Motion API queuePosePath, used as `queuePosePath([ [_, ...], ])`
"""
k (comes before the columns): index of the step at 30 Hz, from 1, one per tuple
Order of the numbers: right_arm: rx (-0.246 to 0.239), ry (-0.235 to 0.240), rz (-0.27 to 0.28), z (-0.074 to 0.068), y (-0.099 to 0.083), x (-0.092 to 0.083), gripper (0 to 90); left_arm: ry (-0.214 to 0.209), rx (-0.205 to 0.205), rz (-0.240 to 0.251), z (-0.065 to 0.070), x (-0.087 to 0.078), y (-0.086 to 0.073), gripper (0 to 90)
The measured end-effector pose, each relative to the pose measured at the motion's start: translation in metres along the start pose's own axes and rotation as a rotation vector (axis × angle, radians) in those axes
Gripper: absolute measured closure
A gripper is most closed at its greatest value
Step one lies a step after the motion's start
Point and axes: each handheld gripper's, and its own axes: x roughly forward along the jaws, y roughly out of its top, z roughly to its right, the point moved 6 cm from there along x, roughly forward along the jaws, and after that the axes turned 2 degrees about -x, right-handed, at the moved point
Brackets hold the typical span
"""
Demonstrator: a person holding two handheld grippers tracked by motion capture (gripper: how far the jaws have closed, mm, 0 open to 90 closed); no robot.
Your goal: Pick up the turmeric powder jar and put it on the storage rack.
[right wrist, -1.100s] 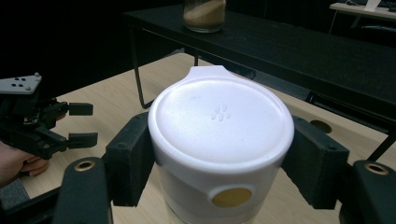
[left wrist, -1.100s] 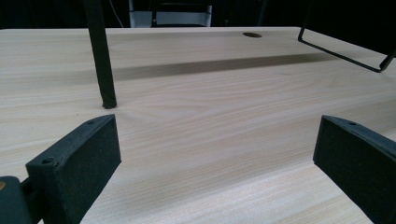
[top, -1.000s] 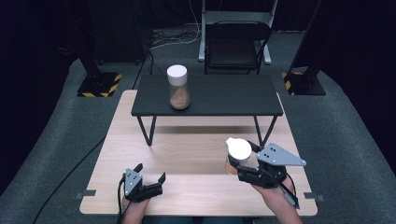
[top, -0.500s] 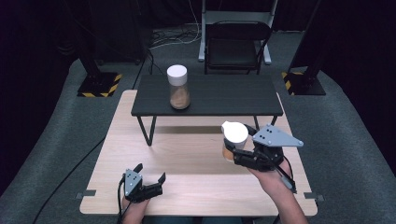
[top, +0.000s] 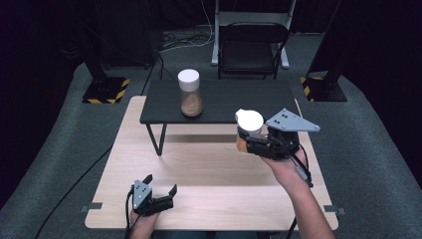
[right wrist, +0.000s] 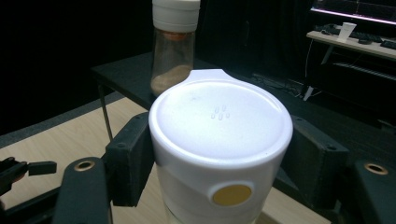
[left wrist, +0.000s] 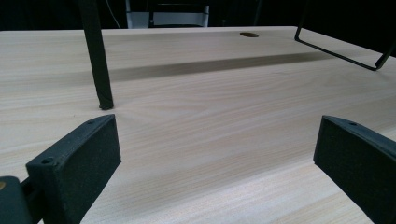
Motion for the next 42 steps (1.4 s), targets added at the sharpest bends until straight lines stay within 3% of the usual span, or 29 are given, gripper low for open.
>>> queuePosePath([
  [25, 0.028, -0.096, 0.001, 0.02, 0.033, 0.041, 30.1, -0.004, 0.0, -0.02, -0.001, 0.002, 0.002, 0.4],
  [42, 0.096, -0.159, 0.012, 0.034, 0.046, 0.075, 30.1, -0.004, -0.004, -0.008, 0.0, 0.0, 0.001, 0.3],
])
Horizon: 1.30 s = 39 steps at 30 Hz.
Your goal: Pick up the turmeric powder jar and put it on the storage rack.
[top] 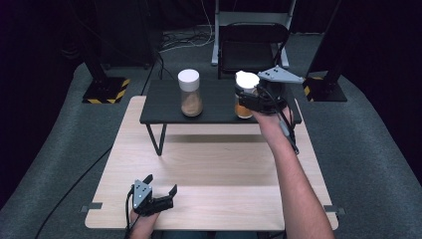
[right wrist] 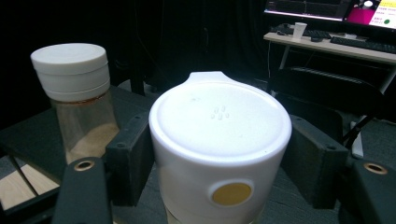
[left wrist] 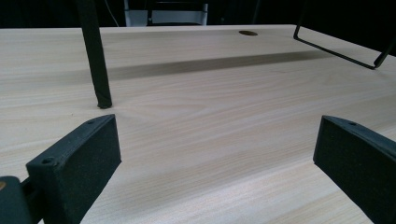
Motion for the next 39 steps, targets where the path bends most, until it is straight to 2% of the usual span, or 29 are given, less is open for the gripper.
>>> queuePosePath([
  [3, 0.016, -0.011, 0.014, 0.001, -0.001, 0.004, 30.1, 0.002, 0.009, 0.005, 0.001, -0.001, -0.001, 0.3],
  [5, 0.015, -0.018, 0.013, 0.002, -0.001, 0.006, 30.1, 0.02, 0.017, 0.012, 0.003, -0.001, -0.002, 0.4],
  [11, 0.011, -0.023, -0.023, 0.002, -0.001, 0.014, 30.1, 0.019, 0.009, 0.013, 0.003, -0.001, -0.002, 0.4],
  [19, 0.036, -0.034, -0.046, 0.006, -0.006, 0.021, 30.1, 0.016, 0.007, 0.012, 0.002, -0.001, -0.001, 0.4],
  [25, 0.065, -0.031, -0.028, 0.01, -0.011, 0.022, 30.1, 0.015, 0.009, 0.014, 0.002, -0.001, -0.002, 0.4],
  [39, 0.073, -0.035, -0.019, 0.009, -0.013, 0.022, 30.0, 0.009, 0.006, 0.01, 0.001, -0.001, -0.001, 0.3],
])
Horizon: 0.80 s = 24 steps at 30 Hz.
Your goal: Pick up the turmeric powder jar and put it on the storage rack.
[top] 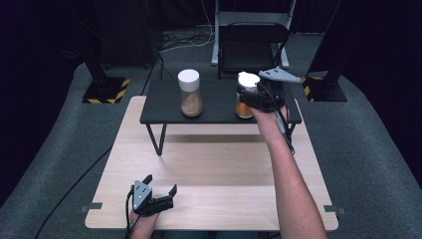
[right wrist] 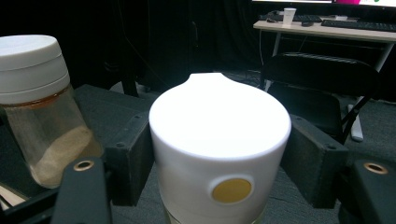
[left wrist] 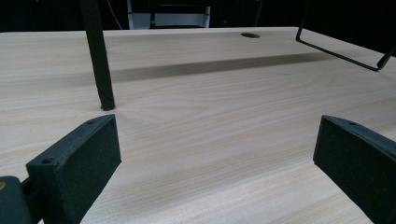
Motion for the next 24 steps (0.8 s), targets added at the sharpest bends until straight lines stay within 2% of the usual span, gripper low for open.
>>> queuePosePath([
  [5, -0.008, -0.004, 0.0, -0.001, 0.0, 0.0, 29.5, -0.002, -0.001, -0.001, 0.0, 0.0, 0.0, 0.2],
  [6, -0.013, -0.005, -0.002, -0.001, 0.0, 0.0, 24.5, -0.003, 0.0, 0.0, 0.0, 0.0, 0.0, 0.2],
  [7, -0.009, -0.016, 0.004, -0.002, -0.001, 0.0, 12.7, -0.005, 0.001, 0.001, -0.001, 0.0, 0.0, 0.2],
  [9, 0.021, -0.012, 0.03, 0.0, -0.005, -0.001, 0.0, -0.01, 0.001, -0.001, -0.001, 0.0, 0.0, 0.2],
  [14, 0.044, -0.01, 0.038, 0.002, -0.01, -0.003, 0.0, -0.013, 0.002, 0.002, -0.001, 0.0, 0.0, 0.1],
  [19, 0.039, 0.004, 0.058, 0.002, -0.014, -0.009, 0.0, -0.015, -0.001, -0.002, -0.002, 0.0, 0.0, 0.1],
  [24, 0.033, -0.007, 0.073, 0.001, -0.022, -0.022, 0.0, -0.011, -0.002, 0.0, -0.001, 0.0, 0.0, 0.2],
])
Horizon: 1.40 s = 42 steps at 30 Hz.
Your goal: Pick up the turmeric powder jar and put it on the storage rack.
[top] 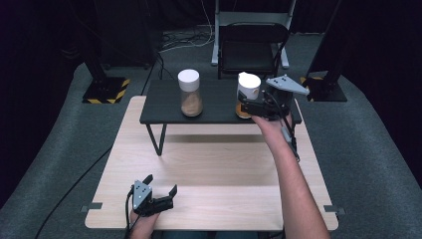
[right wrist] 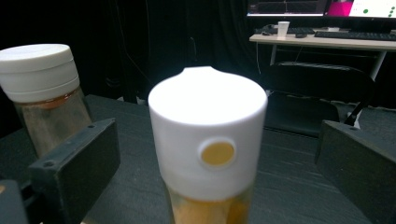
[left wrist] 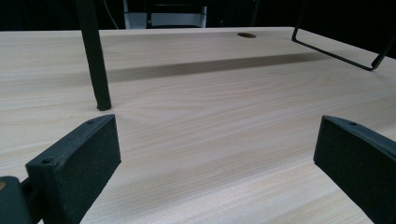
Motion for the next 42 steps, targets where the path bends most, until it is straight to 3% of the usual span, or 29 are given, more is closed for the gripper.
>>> queuePosePath([
  [11, 0.004, -0.006, 0.023, 0.009, -0.024, -0.036, 0.0, -0.006, -0.001, -0.003, -0.001, 0.0, 0.0, 0.2],
  [21, 0.038, -0.025, 0.037, 0.022, -0.042, -0.061, 0.0, -0.008, -0.009, 0.0, -0.002, 0.0, 0.0, 0.2],
  [42, 0.06, -0.056, 0.032, 0.043, -0.1, -0.092, 0.0, -0.014, -0.004, -0.003, -0.002, 0.0, 0.0, 0.2],
])
